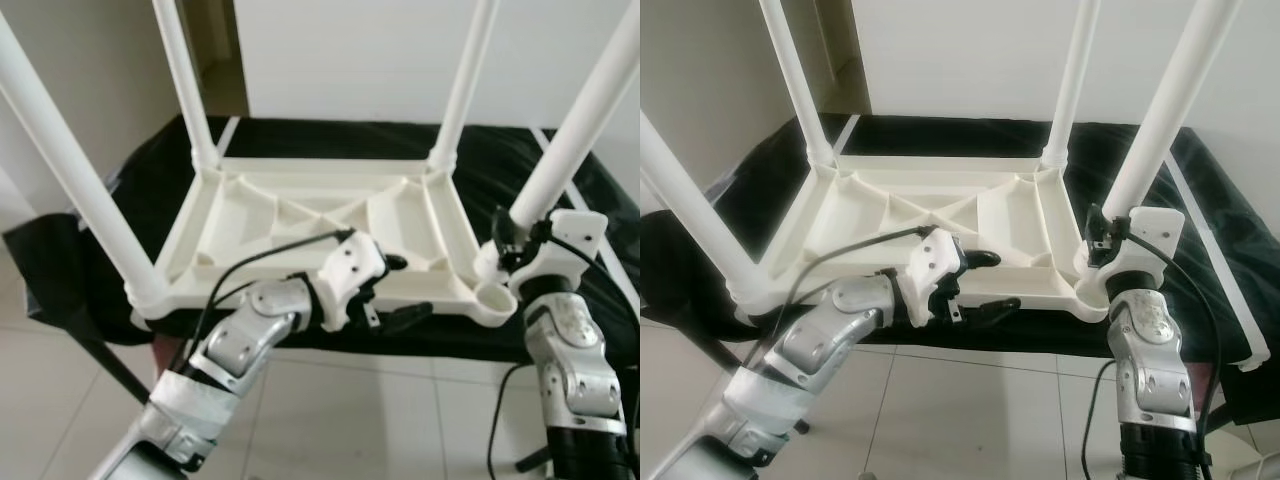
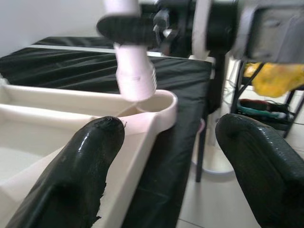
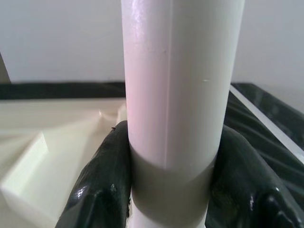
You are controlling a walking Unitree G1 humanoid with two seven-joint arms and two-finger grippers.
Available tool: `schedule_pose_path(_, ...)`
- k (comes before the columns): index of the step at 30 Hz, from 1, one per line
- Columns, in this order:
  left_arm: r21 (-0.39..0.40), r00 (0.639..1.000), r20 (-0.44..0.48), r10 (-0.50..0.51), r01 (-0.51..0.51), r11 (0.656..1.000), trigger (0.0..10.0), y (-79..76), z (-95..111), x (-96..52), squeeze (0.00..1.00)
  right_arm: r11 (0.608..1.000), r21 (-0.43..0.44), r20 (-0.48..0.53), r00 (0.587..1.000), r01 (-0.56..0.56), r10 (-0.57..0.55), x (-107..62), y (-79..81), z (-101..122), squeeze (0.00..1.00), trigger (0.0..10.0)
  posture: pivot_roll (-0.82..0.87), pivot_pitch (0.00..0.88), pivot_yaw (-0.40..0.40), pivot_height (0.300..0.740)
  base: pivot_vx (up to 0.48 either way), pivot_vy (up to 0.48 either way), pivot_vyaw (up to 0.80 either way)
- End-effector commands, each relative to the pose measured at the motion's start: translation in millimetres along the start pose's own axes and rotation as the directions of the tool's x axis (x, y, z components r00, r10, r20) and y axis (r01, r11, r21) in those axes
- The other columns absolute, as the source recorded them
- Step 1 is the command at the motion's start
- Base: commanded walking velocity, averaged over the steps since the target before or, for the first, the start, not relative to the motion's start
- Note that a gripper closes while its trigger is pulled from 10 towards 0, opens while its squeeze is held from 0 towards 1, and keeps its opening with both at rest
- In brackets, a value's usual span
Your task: Building children table
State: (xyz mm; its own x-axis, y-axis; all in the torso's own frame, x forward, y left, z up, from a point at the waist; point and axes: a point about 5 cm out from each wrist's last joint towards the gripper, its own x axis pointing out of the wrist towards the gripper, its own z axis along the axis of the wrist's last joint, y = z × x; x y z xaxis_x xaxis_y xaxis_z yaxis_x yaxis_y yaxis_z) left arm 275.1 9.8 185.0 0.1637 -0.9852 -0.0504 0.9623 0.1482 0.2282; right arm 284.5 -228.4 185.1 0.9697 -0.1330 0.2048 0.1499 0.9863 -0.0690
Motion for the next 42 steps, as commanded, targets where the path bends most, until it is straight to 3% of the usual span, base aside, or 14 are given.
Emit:
schedule_pose_path(1,-0.005,1.0,-0.003,0.026,-0.026,1.0,10.0,-1.6,0,0.1,0.0,1.0,-0.011,0.006,1.0,0.0,0.0,-1.1,1.1,-1,0.0,10.0,-0.04,0.004,0.01,0.74,0.0,0.0,0.0)
schedule_pose_path(3,-0.011,1.0,0.001,0.018,-0.018,1.0,10.0,-2.8,0,0.0,0.0,1.0,-0.017,0.001,1.0,0.007,-0.007,-2.2,0.5,-2,0.0,10.0,-0.04,0.007,0.011,0.74,0.0,0.0,0.0)
schedule_pose_path(5,-0.1,0.999,0.018,0.04,-0.038,0.994,10.0,-4.7,-2,4.5,0.0,0.999,0.01,-0.025,0.999,0.034,-0.033,-6.3,-1.2,-12,0.0,10.0,-0.04,0.012,0.013,0.74,0.0,0.0,0.0)
schedule_pose_path(7,-0.13,0.999,-0.005,0.049,-0.049,0.99,10.0,-9.3,-6,8.6,0.0,0.998,0.03,-0.038,0.998,0.046,-0.045,-10.6,0.1,-18,0.0,10.0,-0.04,0.021,0.014,0.74,0.0,0.0,0.0)
schedule_pose_path(16,-0.168,0.996,-0.065,0.054,-0.064,0.984,10.0,-11.6,-13,9.7,0.0,0.999,0.031,-0.04,0.998,0.043,-0.042,-20.0,5.7,-26,0.0,10.0,-0.04,0.033,0.014,0.74,0.0,0.0,0.0)
schedule_pose_path(25,-0.168,0.994,-0.077,0.076,-0.088,0.982,10.0,-5.8,-12,6.7,0.0,0.999,0.033,-0.067,0.997,0.042,-0.04,-30.2,10.6,-36,0.0,10.0,-0.05,0.037,0.019,0.74,0.0,0.0,0.0)
schedule_pose_path(34,-0.162,0.993,-0.082,0.081,-0.093,0.982,10.0,-4.7,-10,6.6,0.0,0.999,-0.047,-0.091,0.996,0.003,-0.007,-36.2,7.4,-50,0.0,10.0,-0.05,0.041,0.023,0.74,0.0,0.0,0.0)
schedule_pose_path(42,-0.164,0.993,-0.081,0.085,-0.097,0.982,10.0,-4.6,-9,6.9,0.0,0.986,-0.123,-0.104,0.99,-0.113,0.1,-40.3,12.1,-62,0.0,10.0,-0.05,0.042,0.022,0.74,0.0,0.0,0.0)
